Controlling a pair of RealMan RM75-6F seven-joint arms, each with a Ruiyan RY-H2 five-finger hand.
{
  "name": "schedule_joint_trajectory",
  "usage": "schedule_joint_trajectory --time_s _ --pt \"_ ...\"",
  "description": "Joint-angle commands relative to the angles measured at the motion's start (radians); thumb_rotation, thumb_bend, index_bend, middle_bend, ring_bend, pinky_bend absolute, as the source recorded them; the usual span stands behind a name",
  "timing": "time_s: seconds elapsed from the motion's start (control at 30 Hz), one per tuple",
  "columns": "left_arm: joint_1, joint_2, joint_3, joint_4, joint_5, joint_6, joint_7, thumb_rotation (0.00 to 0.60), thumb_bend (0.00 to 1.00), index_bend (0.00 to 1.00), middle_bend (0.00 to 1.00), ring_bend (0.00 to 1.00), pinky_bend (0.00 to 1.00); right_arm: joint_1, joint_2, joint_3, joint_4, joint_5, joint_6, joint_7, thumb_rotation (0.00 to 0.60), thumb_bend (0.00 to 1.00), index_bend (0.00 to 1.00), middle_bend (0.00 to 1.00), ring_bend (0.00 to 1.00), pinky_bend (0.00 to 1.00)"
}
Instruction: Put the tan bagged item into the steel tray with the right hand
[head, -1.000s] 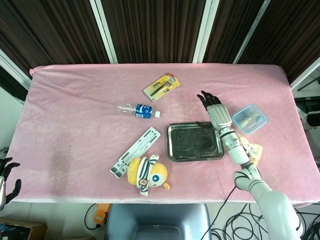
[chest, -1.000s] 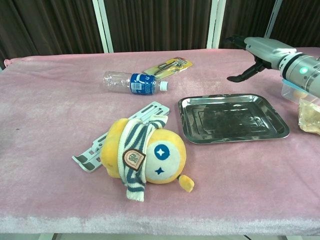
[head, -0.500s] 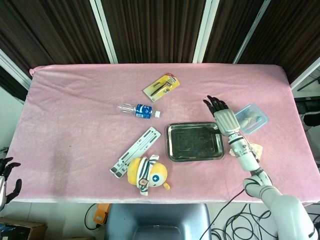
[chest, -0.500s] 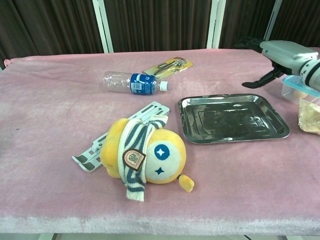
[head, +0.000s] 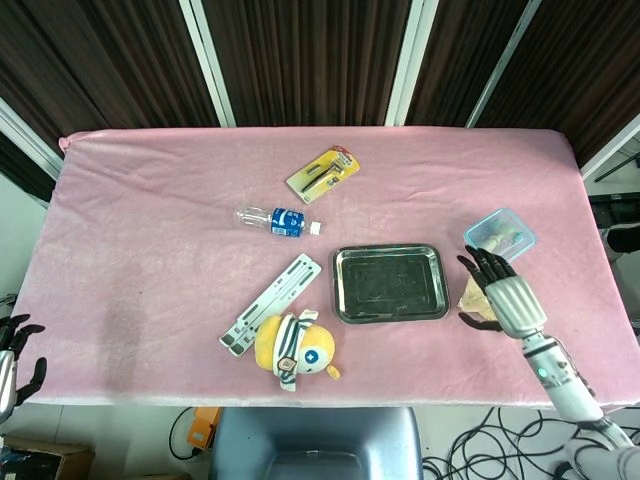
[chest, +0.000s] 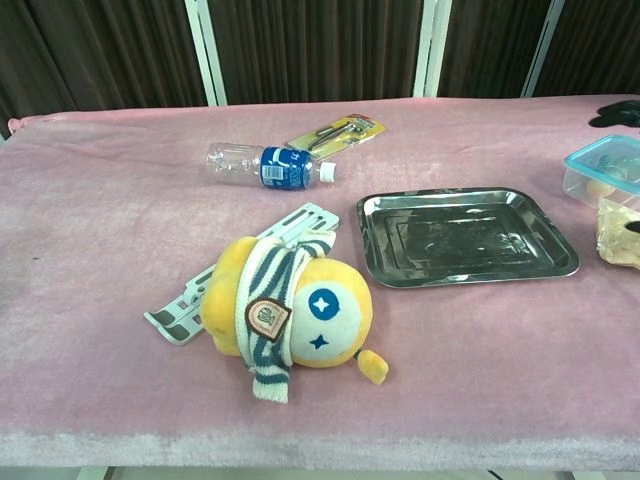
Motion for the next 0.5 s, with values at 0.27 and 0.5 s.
schedule_joint_trajectory --time_s 0.27,0.5 --pt "0.003 0.004 0.000 -0.002 -0.001 0.003 -0.008 0.600 0.44 0.32 0.19 0.14 0.35 -0.079 0.036 -0.028 0.016 0.037 -0.041 -0.161 0.600 0.35 0.07 0.07 0.07 0.25" --pt "0.004 0.005 -0.001 -0.002 -0.004 0.005 -0.012 0.600 0.44 0.32 0.19 0.14 0.35 -0.077 0.019 0.007 0.065 0.110 -0.143 -0.223 0.600 0.35 0.07 0.07 0.07 0.26"
